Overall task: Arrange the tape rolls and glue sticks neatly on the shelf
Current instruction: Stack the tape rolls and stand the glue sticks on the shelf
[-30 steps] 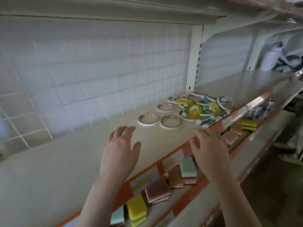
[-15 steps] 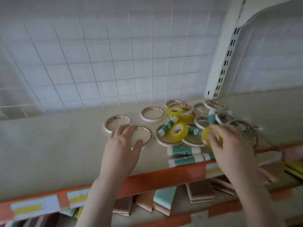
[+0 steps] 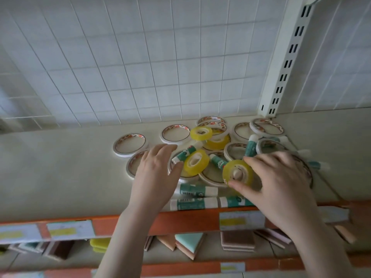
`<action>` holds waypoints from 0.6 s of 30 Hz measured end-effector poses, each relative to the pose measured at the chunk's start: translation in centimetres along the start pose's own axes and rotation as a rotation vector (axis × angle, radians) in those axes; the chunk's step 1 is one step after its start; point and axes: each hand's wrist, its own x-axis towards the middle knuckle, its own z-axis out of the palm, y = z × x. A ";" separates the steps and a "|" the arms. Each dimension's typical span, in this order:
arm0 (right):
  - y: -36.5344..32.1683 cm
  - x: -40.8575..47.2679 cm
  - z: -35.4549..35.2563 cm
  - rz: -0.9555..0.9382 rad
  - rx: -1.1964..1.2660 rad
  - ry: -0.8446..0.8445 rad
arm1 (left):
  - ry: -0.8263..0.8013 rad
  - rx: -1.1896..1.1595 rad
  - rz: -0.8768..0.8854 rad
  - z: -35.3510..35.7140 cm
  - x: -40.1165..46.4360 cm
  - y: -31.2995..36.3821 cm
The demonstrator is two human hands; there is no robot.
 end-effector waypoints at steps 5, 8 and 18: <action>-0.2 0.1 0.3 -0.076 -0.033 -0.014 | -0.009 -0.009 0.008 0.0 0.3 0.5; -0.7 0.1 0.3 -0.106 0.024 -0.024 | -0.008 -0.011 0.005 0.1 0.5 0.6; -1.0 0.5 0.8 -0.155 0.054 -0.037 | -0.078 -0.010 0.020 0.6 1.0 1.2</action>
